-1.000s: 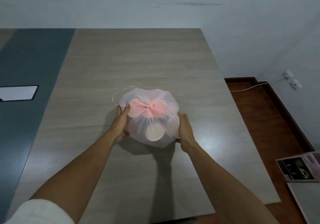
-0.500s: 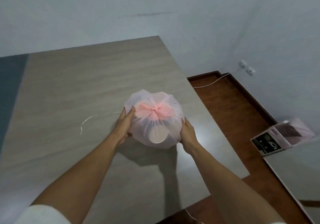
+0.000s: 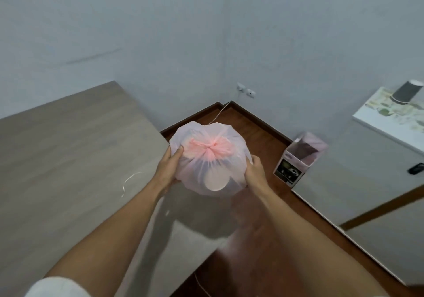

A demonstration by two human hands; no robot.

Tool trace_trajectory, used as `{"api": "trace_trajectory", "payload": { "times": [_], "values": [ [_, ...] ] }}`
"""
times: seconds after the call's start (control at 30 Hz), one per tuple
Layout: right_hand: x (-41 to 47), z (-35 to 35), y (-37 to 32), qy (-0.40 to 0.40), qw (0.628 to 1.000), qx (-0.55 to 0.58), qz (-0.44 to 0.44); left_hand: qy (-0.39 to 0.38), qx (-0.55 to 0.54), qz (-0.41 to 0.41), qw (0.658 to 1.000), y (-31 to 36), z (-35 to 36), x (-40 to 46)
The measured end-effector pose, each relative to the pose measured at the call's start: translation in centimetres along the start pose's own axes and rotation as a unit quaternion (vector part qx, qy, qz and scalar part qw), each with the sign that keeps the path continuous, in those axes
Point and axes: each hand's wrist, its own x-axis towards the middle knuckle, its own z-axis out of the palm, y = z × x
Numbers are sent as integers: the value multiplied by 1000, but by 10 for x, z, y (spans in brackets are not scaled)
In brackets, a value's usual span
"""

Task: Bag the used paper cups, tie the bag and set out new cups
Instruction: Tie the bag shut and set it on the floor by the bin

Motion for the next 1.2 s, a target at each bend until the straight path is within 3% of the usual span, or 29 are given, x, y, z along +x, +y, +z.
{"api": "trace_trajectory", "payload": {
  "times": [0.27, 0.5, 0.8, 1.2],
  "values": [
    [72, -173, 16, 63, 997, -13, -36, -53, 8, 30, 998, 13, 189, 32],
    [122, -258, 22, 114, 992, 57, -23, -107, -19, 43, 993, 21, 294, 61],
    [219, -306, 20, 109, 984, 139, 21, -82, 10, 55, 995, 20, 386, 160],
    [413, -337, -4, 124, 976, 144, 105, -83, 95, 39, 991, 60, 482, 358]
  ]
}}
